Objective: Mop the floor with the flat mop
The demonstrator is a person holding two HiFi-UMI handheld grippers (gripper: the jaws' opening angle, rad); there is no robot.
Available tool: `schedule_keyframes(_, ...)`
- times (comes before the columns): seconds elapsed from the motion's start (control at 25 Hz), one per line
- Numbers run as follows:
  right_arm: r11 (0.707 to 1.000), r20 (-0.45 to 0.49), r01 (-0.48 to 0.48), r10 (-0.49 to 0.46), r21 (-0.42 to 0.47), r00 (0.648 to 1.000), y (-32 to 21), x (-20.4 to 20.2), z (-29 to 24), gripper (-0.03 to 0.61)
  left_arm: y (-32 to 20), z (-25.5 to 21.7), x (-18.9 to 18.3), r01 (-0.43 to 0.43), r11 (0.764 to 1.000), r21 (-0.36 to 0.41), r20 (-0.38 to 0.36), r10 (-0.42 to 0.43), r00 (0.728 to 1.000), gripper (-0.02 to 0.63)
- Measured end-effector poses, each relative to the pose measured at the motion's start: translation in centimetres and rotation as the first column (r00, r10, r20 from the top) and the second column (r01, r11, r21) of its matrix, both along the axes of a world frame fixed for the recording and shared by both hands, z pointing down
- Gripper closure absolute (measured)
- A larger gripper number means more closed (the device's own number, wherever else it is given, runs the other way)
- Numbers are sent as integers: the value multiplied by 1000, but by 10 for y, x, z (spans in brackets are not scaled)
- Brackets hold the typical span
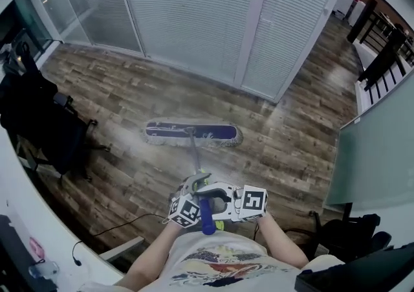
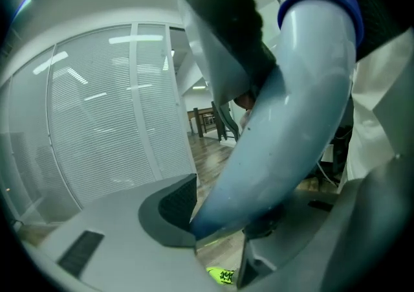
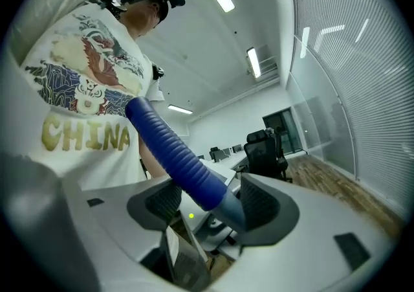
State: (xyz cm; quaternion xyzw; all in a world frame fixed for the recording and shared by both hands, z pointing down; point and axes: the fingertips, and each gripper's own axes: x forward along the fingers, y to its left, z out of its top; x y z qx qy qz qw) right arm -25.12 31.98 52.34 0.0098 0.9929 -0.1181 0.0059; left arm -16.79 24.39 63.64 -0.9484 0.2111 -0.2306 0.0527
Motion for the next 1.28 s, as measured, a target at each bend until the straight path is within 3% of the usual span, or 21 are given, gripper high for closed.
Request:
schedule_keyframes(0.12, 1000, 32, -12, 12, -9, 999, 33, -3, -6, 319, 34, -6, -3, -1, 1000, -2, -19, 1, 1000, 499)
schedule_keyframes(0.24, 1000, 8, 7, -7, 21, 1000, 52, -5, 3, 318, 55, 4, -3, -32, 999, 0, 11, 32, 999, 499)
schedule_keyframes(0.36, 1000, 18, 12, -12, -8, 1000, 59, -18, 7, 316, 63, 9, -14, -65, 998, 2, 37, 65, 997, 497)
schedule_keyframes(0.48, 999, 31, 43, -43, -1, 999, 52, -33, 6, 307, 57, 3, -28, -62, 998, -3, 12, 62, 998, 495)
schedule_keyframes(0.76, 996, 32, 81, -82, 21, 996, -28, -75, -9, 307, -24, -14, -70, -46, 999, 1, -35, 46, 998, 497)
schedule_keyframes(1.0, 999, 48, 30, -30, -9, 998, -107, -104, -9, 307, -99, -10, -95, -91, 996, 0, -25, 91, 996, 497)
schedule_keyframes(1.28, 999, -10, 38, -38, -6, 999, -173, -126, 11, 307, -165, 7, -113, -140, 990, 9, 22, 140, 990, 495)
